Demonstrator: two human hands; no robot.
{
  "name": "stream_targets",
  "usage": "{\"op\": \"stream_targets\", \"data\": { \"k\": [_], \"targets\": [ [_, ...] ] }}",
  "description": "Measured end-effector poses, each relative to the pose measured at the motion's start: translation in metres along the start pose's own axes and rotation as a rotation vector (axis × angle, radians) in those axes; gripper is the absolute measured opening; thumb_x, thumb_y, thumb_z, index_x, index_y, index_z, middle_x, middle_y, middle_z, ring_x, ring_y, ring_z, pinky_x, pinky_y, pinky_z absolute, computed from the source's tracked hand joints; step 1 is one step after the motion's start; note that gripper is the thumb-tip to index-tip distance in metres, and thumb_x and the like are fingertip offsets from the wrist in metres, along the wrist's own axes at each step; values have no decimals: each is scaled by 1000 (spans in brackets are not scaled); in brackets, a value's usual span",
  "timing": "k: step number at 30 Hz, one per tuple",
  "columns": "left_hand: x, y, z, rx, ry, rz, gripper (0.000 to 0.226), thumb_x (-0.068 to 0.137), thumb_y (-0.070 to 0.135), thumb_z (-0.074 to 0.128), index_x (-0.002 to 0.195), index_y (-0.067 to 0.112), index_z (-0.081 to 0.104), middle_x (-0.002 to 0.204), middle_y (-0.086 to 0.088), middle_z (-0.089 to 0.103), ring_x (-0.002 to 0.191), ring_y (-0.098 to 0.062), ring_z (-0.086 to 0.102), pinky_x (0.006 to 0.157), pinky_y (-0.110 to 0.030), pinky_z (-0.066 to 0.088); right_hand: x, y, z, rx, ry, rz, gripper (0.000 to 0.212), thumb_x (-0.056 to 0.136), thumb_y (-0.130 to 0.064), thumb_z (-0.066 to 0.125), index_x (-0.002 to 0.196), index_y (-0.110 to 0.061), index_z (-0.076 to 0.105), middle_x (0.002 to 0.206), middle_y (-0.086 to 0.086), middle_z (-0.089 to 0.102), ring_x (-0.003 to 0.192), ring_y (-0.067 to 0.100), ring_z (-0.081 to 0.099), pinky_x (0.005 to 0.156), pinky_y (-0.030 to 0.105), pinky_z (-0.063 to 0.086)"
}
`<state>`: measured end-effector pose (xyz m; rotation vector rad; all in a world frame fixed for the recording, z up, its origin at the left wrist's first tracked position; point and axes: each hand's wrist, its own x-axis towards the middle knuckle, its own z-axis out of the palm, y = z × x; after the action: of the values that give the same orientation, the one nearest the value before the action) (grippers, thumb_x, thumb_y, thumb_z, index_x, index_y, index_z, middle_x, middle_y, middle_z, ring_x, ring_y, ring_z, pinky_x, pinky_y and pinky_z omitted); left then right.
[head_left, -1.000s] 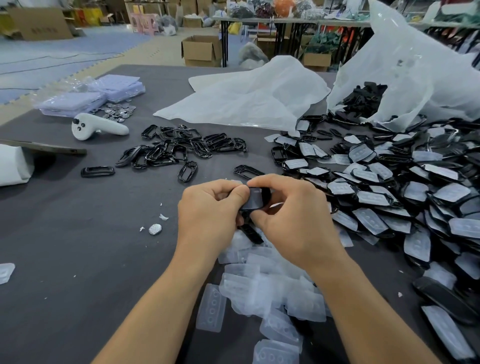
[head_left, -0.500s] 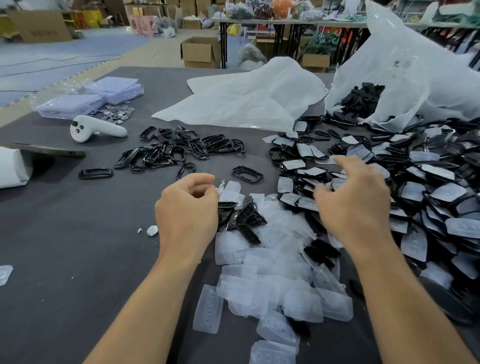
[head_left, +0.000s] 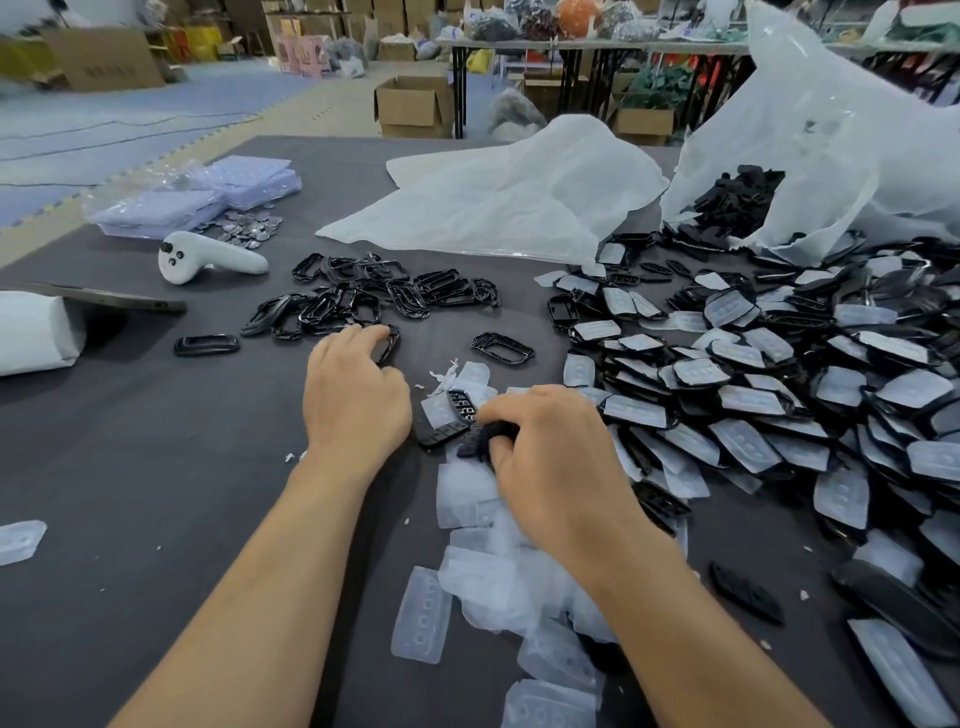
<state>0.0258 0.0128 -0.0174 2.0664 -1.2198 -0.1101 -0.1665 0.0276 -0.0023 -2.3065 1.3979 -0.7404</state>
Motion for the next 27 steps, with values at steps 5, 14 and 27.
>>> {"op": "stream_targets", "data": {
  "k": [5,14,27],
  "targets": [
    [11,-6,1,302,-152,127,43,101,20,50,143,22,59,141,-9,63,128,-33,55,107,-43,38,-5,-4,-6,51,119,-28,27,87,-5,70,96,-28,81,94,-4,72,92,9,49,92,27,41],
    [4,-1,-10,55,151,-18,24,97,25,60,110,29,79,100,-6,80,96,-36,70,86,-39,51,2,2,-8,470,148,126,12,87,-15,75,84,-27,76,64,-18,69,54,3,61,55,12,44],
    [-37,41,-24,-1281,-451,-352,33,94,-10,55,105,12,77,94,-5,79,75,-9,74,61,-21,60,7,-6,-23,1173,113,356,17,91,8,67,89,-7,75,73,10,75,61,18,73,56,22,57]
  ]
}}
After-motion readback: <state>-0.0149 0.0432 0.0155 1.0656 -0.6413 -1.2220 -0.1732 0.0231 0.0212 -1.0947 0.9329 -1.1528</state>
